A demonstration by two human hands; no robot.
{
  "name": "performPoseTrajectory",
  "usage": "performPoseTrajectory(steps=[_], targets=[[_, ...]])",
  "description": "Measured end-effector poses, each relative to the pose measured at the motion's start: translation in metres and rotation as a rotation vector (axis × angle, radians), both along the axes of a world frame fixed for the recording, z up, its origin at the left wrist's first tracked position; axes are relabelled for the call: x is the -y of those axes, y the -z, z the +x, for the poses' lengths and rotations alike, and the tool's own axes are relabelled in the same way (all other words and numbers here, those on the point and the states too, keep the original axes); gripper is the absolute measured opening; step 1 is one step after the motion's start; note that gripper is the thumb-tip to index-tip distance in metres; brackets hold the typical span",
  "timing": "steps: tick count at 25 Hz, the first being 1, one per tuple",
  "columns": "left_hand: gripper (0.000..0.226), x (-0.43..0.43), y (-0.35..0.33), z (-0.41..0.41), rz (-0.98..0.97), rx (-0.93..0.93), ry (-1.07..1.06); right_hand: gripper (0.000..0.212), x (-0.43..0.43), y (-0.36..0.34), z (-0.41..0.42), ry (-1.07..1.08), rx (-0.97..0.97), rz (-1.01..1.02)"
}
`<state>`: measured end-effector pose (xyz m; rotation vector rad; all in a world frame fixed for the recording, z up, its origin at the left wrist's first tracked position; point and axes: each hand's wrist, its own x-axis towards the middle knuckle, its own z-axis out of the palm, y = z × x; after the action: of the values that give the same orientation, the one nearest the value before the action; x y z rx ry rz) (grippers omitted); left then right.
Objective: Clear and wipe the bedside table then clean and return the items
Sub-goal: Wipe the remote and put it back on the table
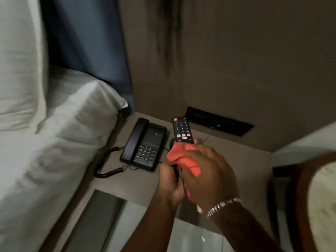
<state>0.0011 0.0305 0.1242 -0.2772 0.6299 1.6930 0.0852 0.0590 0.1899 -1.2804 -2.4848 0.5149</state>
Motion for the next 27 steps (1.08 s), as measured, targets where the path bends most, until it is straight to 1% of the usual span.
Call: performPoseTrajectory(steps=[2,3,6,9,10,11,13,15,17,20,22,24,26,27], targets=[[0.047,-0.013,0.01,0.019,0.027,0.029,0.037,0.04,0.001,0.001,0.038,0.003,-0.006,-0.108],[0.044,-0.016,0.013,0.03,0.029,0.028,0.071,0.039,-0.005,0.002,0.05,0.018,-0.016,-0.117],[0.038,-0.021,0.02,0.068,0.065,-0.031,0.237,0.04,-0.039,0.016,0.064,0.128,-0.019,-0.06],[0.041,-0.032,0.03,0.096,0.091,-0.052,0.313,0.042,-0.064,0.038,0.081,0.248,-0.019,0.039],[0.04,-0.039,0.036,0.104,0.071,-0.068,0.327,0.042,-0.061,0.043,0.093,0.252,0.017,0.013],[0.038,-0.045,0.042,0.107,0.028,-0.095,0.328,0.043,-0.054,0.049,0.102,0.242,0.041,-0.036],[0.033,-0.061,0.064,0.116,-0.147,-0.204,0.344,0.043,-0.044,0.069,0.132,0.249,0.042,-0.13],[0.03,-0.076,0.085,0.129,-0.297,-0.362,0.352,0.044,-0.044,0.094,0.159,0.251,0.007,-0.169],[0.019,-0.091,0.103,0.146,-0.448,-0.548,0.33,0.046,-0.048,0.122,0.184,0.309,-0.012,-0.224],[0.025,-0.113,0.125,0.171,-0.643,-0.8,0.335,0.059,-0.055,0.154,0.205,0.39,0.033,-0.306],[0.024,-0.122,0.132,0.183,-0.772,-0.855,0.299,0.058,-0.058,0.168,0.212,0.376,0.113,-0.346],[0.017,-0.128,0.139,0.194,-0.878,-0.886,0.293,0.05,-0.063,0.179,0.213,0.384,0.167,-0.381],[0.01,-0.131,0.143,0.2,-0.943,-0.962,0.313,0.048,-0.065,0.188,0.213,0.366,0.212,-0.391],[0.012,-0.132,0.145,0.201,-0.965,-0.993,0.317,0.05,-0.065,0.19,0.213,0.347,0.239,-0.388]])
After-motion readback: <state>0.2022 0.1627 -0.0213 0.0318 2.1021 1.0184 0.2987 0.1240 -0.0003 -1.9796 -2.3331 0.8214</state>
